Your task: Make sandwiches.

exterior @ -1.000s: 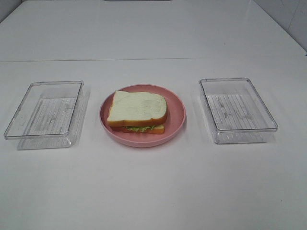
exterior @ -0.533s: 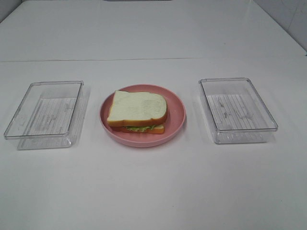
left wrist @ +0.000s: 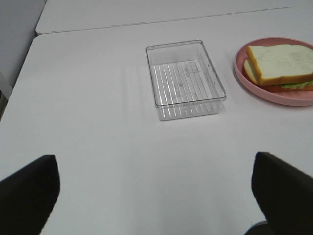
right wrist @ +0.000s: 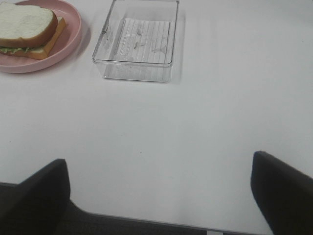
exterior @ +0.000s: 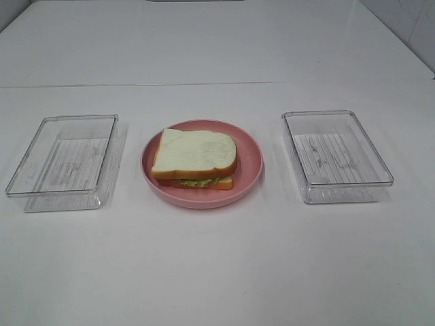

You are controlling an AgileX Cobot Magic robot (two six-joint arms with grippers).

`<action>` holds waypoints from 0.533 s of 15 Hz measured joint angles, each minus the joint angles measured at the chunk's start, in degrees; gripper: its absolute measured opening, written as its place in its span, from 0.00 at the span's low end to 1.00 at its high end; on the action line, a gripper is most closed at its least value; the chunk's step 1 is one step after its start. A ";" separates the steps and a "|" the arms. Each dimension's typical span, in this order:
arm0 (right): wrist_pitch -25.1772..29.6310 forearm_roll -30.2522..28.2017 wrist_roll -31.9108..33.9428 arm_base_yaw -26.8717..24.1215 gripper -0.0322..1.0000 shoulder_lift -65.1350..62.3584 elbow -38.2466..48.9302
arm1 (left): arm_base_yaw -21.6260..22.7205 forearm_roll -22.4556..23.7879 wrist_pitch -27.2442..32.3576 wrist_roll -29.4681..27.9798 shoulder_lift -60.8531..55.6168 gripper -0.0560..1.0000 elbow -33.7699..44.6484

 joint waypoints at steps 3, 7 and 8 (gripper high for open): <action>0.00 0.00 0.00 0.00 0.97 0.00 0.00 | 0.00 0.00 0.00 0.00 0.00 0.99 0.00; 0.00 0.00 0.00 0.00 0.97 0.00 0.00 | 0.00 0.00 0.00 0.00 0.00 0.99 0.00; 0.00 0.00 0.00 0.00 0.97 0.00 0.00 | 0.00 -0.06 0.00 0.00 0.00 0.99 0.00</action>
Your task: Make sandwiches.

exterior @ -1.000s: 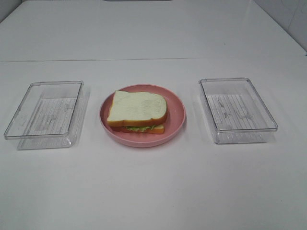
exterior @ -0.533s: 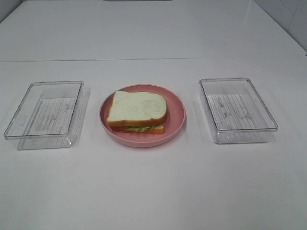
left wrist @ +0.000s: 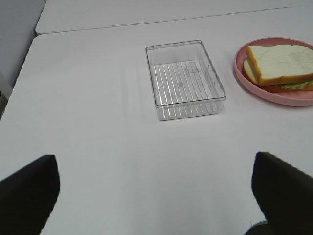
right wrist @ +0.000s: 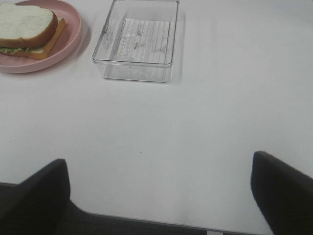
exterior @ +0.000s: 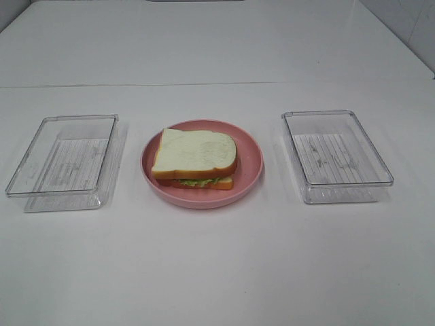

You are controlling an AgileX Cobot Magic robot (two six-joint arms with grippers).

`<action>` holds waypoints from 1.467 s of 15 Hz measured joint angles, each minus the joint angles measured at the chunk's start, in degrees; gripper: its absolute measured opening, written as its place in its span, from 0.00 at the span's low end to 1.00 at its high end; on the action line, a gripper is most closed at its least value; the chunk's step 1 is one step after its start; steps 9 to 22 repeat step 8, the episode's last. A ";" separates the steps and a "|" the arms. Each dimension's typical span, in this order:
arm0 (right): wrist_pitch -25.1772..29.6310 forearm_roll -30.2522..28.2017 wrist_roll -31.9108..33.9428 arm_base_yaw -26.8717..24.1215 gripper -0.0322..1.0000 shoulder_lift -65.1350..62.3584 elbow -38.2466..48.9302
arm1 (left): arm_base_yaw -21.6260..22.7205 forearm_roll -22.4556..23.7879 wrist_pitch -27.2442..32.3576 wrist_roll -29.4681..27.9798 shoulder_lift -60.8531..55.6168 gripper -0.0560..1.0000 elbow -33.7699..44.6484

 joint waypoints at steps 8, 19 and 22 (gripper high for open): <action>0.00 0.00 0.00 0.00 0.97 0.00 0.00 | 0.00 -0.23 0.00 0.00 0.00 0.99 0.00; 0.00 0.00 0.00 0.00 0.97 0.00 0.00 | 0.00 -0.23 0.00 0.00 0.00 0.99 0.00; 0.00 0.00 0.00 0.00 0.97 0.00 0.00 | 0.00 -0.23 0.00 0.00 0.00 0.99 0.00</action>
